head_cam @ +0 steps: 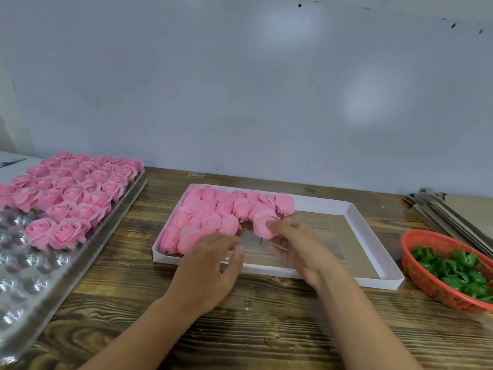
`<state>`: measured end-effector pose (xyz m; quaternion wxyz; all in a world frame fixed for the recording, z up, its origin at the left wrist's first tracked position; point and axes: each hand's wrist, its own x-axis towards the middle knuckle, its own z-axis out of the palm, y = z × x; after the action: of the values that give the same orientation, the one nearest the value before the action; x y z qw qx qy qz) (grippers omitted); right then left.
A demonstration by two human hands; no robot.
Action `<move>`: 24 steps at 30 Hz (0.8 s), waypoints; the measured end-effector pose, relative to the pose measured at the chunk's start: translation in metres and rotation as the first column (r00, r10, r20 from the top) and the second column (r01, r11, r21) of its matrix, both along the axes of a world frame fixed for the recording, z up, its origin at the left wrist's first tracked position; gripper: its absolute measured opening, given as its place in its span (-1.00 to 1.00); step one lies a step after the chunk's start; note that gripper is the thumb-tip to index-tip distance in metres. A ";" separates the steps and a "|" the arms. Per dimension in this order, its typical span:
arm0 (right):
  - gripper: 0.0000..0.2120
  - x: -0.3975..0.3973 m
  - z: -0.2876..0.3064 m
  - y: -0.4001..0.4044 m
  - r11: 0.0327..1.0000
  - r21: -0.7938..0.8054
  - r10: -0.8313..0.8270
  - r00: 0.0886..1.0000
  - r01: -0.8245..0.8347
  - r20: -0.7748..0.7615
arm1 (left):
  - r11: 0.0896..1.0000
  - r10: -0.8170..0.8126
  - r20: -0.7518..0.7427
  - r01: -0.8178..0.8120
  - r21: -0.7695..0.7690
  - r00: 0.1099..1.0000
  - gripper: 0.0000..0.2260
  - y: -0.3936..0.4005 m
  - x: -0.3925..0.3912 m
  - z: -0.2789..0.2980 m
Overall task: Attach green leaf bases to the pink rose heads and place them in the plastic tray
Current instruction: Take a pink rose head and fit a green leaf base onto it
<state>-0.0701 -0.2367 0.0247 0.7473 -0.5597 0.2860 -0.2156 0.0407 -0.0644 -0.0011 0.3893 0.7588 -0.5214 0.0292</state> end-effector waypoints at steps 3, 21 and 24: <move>-0.76 -0.016 0.007 0.012 0.996 -0.042 0.083 0.987 -0.078 0.135 | 0.997 -0.030 -0.308 0.007 -0.073 0.951 -0.59 0.001 -0.005 0.007; -0.51 -0.001 -0.005 0.074 0.831 -0.552 0.155 0.981 -0.068 0.113 | 0.954 -0.285 -0.833 0.222 -0.199 0.475 -0.55 0.007 -0.009 0.021; -0.43 -0.002 -0.006 0.079 0.801 -0.591 0.170 0.983 -0.100 0.064 | 0.953 -0.292 -0.829 0.217 -0.211 0.477 -0.63 0.008 -0.008 0.021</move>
<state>-0.0723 -0.1575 0.0190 0.5674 -0.7680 0.1222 -0.2709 0.0324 -0.0559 0.0202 0.6227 0.5735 -0.3685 -0.3842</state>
